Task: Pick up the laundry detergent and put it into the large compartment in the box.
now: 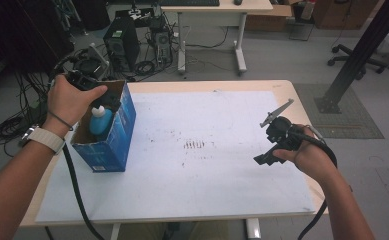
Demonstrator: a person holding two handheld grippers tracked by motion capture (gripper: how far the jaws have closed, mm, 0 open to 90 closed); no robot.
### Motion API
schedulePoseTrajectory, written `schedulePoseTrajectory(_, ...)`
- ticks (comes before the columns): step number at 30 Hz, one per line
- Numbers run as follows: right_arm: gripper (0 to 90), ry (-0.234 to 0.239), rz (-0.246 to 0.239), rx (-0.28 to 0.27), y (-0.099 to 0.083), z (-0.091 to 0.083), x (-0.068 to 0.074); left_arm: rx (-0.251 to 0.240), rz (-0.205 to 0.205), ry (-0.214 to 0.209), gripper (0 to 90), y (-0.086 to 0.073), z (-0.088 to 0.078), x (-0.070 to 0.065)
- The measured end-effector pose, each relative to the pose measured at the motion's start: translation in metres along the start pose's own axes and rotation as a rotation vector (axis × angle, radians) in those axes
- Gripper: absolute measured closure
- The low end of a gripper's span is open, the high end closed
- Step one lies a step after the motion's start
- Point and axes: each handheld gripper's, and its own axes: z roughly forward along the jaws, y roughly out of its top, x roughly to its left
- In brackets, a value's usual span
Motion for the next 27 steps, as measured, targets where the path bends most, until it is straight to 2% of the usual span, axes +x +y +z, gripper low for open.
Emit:
schedulePoseTrajectory(8,9.8,-0.002,0.006,0.002,-0.001,-0.002,0.0,0.004,0.04,-0.017,13.7,0.008,-0.005,-0.01)
schedulePoseTrajectory(14,9.8,-0.006,0.006,0.002,0.0,-0.003,-0.001,0.012,0.087,-0.029,13.7,0.012,-0.009,-0.02)
schedulePoseTrajectory(27,9.8,-0.006,0.0,0.0,0.005,-0.004,0.0,0.058,0.174,-0.067,13.9,0.017,-0.015,-0.038)
